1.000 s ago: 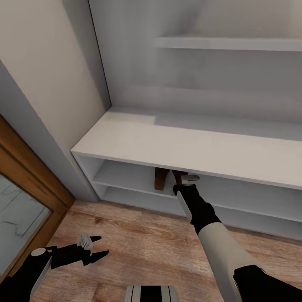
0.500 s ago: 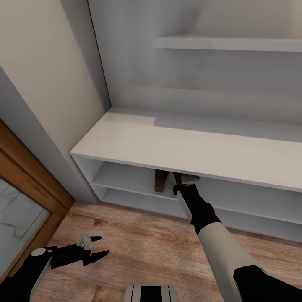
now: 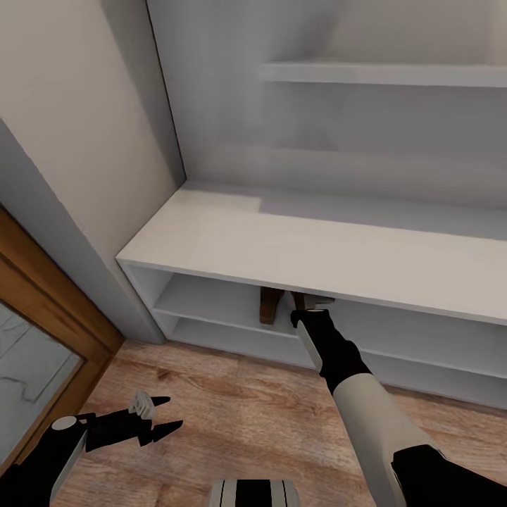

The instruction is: Pick up the two gym shoes and the two sandals from the corridor floor and place them onto the hallstand (shoe rack) in the corridor, making sure they are on the rack and not on the floor. Arrange them so the two gym shoes are next to each other and the two sandals are next to each other.

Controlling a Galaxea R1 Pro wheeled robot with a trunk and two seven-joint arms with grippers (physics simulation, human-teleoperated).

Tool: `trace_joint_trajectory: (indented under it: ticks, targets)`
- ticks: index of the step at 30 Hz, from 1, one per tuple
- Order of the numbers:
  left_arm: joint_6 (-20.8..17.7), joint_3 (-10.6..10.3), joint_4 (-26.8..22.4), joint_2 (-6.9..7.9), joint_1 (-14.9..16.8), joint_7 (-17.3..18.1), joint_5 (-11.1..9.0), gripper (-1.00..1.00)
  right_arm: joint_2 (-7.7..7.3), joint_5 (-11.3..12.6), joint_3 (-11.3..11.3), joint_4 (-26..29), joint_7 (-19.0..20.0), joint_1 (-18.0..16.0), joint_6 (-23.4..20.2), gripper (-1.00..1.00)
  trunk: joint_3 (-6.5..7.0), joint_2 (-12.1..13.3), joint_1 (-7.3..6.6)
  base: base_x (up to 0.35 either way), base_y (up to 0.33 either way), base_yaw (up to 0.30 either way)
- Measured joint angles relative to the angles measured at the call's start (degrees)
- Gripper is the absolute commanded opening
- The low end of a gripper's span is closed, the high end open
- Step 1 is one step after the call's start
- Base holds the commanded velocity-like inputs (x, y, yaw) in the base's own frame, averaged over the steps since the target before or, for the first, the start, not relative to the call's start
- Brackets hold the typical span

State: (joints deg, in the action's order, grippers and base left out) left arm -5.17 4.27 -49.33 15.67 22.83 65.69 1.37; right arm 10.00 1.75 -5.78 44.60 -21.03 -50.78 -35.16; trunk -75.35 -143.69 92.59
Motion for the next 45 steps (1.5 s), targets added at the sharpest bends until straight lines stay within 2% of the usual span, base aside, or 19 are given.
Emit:
trace_joint_trajectory:
  ticks: [1,2,34,45]
  targets:
    - [0.0,0.0,0.0,0.0,0.0,0.0,0.01,1.0,0.0,0.0,0.0,0.0,0.01,0.0,0.0,-1.0,0.0,0.0,0.0,0.003,0.0,0.0]
    - [0.0,-0.01,0.0,0.0,0.0,0.0,0.02,1.0,0.0,-0.01,0.0,0.0,-0.02,0.0,0.0,1.0,0.0,0.0,0.0,0.003,0.0,0.0]
    - [0.0,0.06,0.0,-0.09,0.01,-0.02,-0.01,1.0,0.0,-0.01,0.0,0.0,0.02,0.0,0.02,1.0,0.0,0.0,0.0,-0.002,0.0,0.0]
    - [0.0,0.07,0.01,-0.09,0.0,-0.05,-0.01,1.0,0.0,-0.01,-0.01,0.0,0.02,0.0,0.01,1.0,0.0,0.0,0.03,-0.192,-0.061,0.0]
